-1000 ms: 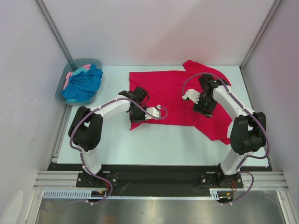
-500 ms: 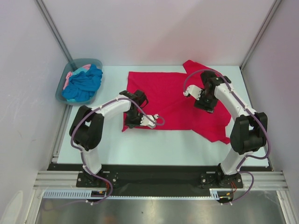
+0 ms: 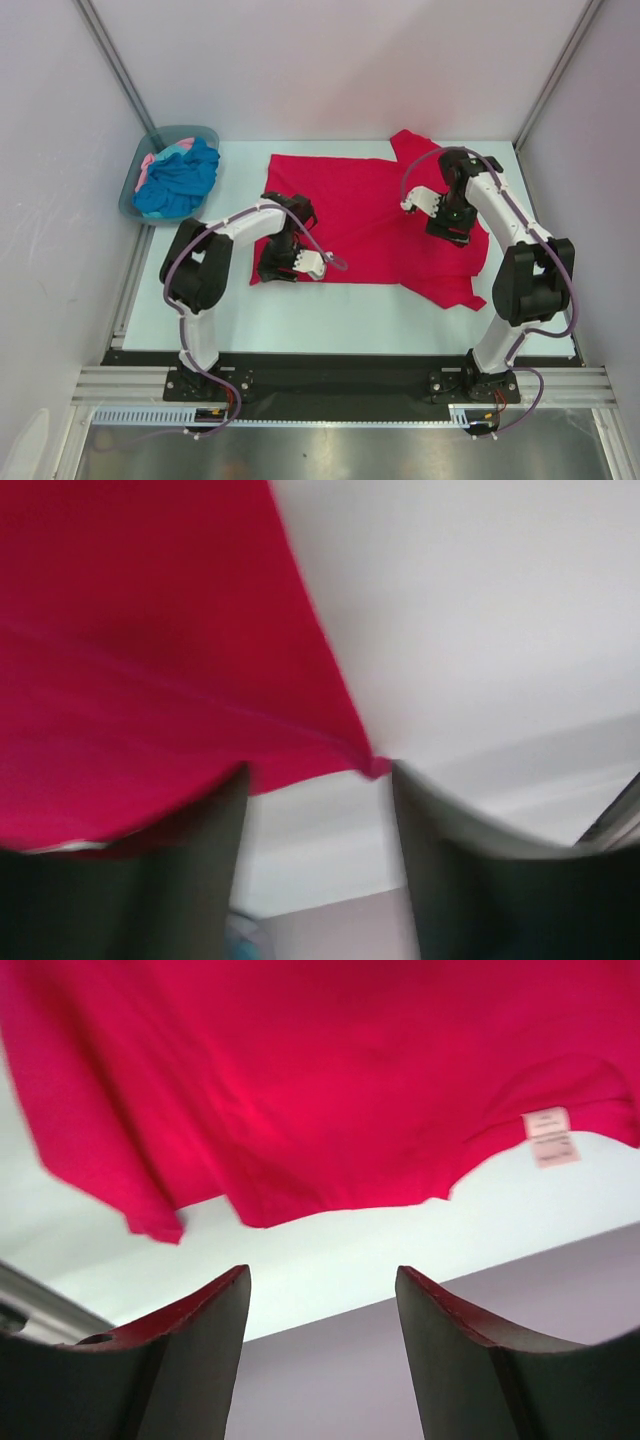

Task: Fold and stack the t-shirts
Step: Flatten the tshirt out

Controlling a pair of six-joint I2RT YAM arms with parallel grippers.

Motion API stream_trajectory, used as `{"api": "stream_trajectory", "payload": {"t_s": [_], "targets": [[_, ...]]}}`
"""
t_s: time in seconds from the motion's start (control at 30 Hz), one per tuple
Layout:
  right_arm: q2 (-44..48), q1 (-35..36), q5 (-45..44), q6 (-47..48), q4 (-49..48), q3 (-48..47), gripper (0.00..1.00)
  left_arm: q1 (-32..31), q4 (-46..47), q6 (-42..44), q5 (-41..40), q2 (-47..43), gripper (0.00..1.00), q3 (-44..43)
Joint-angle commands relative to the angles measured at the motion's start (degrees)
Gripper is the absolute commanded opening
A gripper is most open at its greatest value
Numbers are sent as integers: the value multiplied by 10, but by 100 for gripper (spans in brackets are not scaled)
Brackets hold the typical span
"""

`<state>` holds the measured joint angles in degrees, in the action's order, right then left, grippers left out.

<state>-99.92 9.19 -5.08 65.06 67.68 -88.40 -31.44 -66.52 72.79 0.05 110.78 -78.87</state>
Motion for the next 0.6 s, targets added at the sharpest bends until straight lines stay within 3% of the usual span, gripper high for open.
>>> {"api": "stream_trajectory", "payload": {"t_s": [0.0, 0.07, 0.1, 0.37, 0.57], "targets": [[1, 13, 26, 14, 69, -7, 66, 10, -19, 3, -5, 5, 72, -43], [18, 23, 44, 8, 59, 25, 67, 10, -19, 4, -5, 5, 95, -49], [26, 28, 45, 6, 50, 39, 67, 11, -19, 2, -5, 3, 100, -50], [169, 100, 82, -42, -77, 251, 66, 32, -19, -13, -17, 0, 100, -115], [227, 138, 73, -59, -111, 339, 62, 57, -19, -18, -38, 18, 100, -203]]}}
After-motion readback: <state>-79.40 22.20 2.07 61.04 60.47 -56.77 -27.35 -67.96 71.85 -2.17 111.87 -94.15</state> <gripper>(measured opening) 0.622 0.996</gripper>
